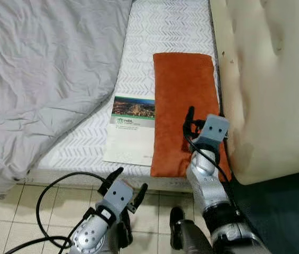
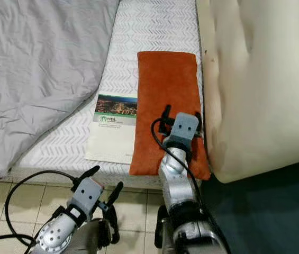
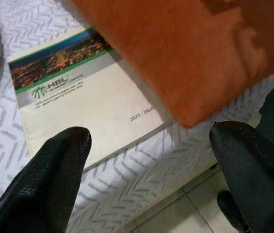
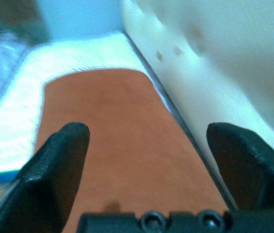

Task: Clean up the room

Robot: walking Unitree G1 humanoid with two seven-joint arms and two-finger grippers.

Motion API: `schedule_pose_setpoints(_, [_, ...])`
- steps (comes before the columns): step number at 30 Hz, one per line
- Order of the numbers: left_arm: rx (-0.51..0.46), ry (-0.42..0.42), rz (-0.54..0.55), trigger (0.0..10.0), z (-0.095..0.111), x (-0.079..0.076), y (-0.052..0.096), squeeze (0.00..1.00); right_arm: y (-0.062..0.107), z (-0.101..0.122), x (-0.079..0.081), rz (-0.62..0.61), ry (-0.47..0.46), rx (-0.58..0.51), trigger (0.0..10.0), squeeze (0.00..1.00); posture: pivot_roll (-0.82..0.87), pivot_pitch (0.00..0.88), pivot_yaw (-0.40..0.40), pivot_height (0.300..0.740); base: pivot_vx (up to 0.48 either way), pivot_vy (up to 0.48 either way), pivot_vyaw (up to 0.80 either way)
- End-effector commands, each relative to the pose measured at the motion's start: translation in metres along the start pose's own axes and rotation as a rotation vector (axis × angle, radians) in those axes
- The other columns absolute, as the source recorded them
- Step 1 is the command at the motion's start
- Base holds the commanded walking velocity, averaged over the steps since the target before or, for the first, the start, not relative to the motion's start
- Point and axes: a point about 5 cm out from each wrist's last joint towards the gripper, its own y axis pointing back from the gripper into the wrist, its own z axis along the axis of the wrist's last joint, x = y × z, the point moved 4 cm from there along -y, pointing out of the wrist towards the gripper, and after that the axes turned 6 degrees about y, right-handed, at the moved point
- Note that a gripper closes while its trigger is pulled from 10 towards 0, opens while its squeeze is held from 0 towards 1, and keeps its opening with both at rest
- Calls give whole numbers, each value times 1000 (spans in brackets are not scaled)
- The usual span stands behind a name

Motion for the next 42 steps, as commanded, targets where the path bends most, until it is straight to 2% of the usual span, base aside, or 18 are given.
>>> schedule_pose_setpoints(1, [79, 11, 27, 10000, -18, 4, 7, 0, 10, -5, -2, 39, 10, 19, 10000, 1000, 63, 386, -75, 740, 0, 0, 0])
schedule_pose_setpoints(2, [101, 18, 64, 10000, -21, 13, 7, 0, 18, -12, -9, 61, 26, 39, 10000, 1000, 60, 351, -79, 740, 0, 0, 0])
schedule_pose_setpoints(7, [110, 37, 123, 10000, -24, 33, 2, 0, 38, -32, -30, 85, 81, 94, 10000, 1000, 54, 275, -81, 740, 0, 0, 0])
schedule_pose_setpoints(9, [111, 73, 179, 10000, -23, 49, 3, 0, 60, -48, -43, 103, 76, 166, 10000, 1000, 44, 221, -79, 740, 0, 0, 0])
schedule_pose_setpoints(11, [112, 80, 193, 10000, -23, 53, 3, 0, 67, -53, -46, 110, 62, 192, 10000, 1000, 44, 204, -78, 740, 0, 0, 0])
schedule_pose_setpoints(12, [118, 116, 243, 10000, -24, 63, 8, 0, 88, -64, -60, 132, 42, 263, 10000, 1000, 46, 132, -71, 740, 0, 0, 0])
schedule_pose_setpoints(13, [118, 116, 243, 10000, -24, 63, 8, 0, 88, -64, -60, 132, 42, 263, 10000, 1000, 46, 132, -71, 740, 0, 0, 0])
schedule_pose_setpoints(14, [120, 134, 263, 10000, -25, 66, 10, 0, 96, -69, -66, 141, 38, 288, 10000, 1000, 46, 122, -71, 740, 0, 0, 0])
schedule_pose_setpoints(15, [116, 165, 298, 10000, -24, 71, 13, 0, 112, -79, -70, 205, 16, 338, 10000, 1000, 46, 92, -67, 740, 0, 0, 0])
schedule_pose_setpoints(16, [116, 165, 298, 10000, -24, 71, 13, 0, 112, -79, -70, 205, 16, 338, 10000, 1000, 46, 92, -67, 740, 0, 0, 0])
schedule_pose_setpoints(18, [86, 187, 323, 10000, -19, 74, 11, 0, 126, -96, -77, 261, 37, 401, 10000, 1000, 39, 41, -56, 740, 0, 0, 0])
schedule_pose_setpoints(19, [71, 218, 332, 10000, -16, 73, 6, 0, 130, -108, -88, 239, 62, 447, 10000, 651, 36, 13, -48, 740, 0, 0, 0])
schedule_pose_setpoints(21, [69, 238, 336, 10000, -16, 73, 4, 0, 131, -113, -94, 220, 76, 463, 10000, 651, 36, 13, -48, 740, 0, 0, 0])
schedule_pose_setpoints(22, [71, 245, 335, 10000, -17, 72, 1, 0, 129, -116, -99, 200, 86, 470, 10000, 0, 28, 0, -39, 740, 0, 0, 0])
schedule_pose_setpoints(26, [92, 340, 331, 10000, -23, 70, -9, 0, 123, -113, -105, 173, 116, 460, 10000, 0, 12, 0, -29, 740, 0, 351, 0])
schedule_pose_setpoints(29, [123, 328, 320, 10000, -27, 69, -16, 0, 121, -110, -104, 187, 119, 441, 10000, 0, -7, 0, -23, 740, 0, 454, 0])
schedule_pose_setpoints(36, [161, 300, 303, 10000, -34, 75, -20, 0, 117, -112, -111, 159, 122, 434, 10000, 0, -18, 0, -8, 740, 0, 439, 0])
schedule_pose_setpoints(42, [168, 292, 291, 10000, -39, 80, -19, 0, 119, -112, -108, 177, 141, 434, 10000, 0, -16, 24, -18, 740, 0, 439, 0])
